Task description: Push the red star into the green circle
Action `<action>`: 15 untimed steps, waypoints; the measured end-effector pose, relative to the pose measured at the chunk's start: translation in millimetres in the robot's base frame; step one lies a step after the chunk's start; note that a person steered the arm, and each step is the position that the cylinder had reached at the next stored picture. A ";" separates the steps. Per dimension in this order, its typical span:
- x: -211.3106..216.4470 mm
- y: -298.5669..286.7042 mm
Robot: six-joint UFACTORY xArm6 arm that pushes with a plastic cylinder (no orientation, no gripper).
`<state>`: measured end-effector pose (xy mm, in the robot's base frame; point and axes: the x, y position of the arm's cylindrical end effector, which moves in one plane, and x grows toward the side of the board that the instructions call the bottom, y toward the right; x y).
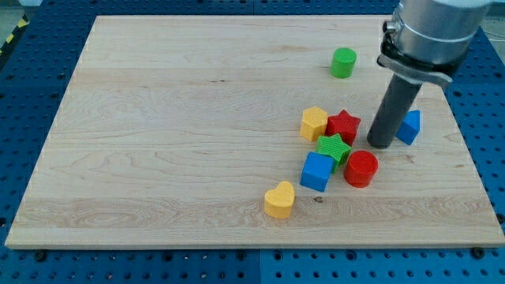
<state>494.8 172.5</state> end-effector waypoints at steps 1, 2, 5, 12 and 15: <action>19.4 -22.6; 6.3 -56.9; -73.1 -60.1; -106.6 -5.1; -92.6 13.8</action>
<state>402.2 186.3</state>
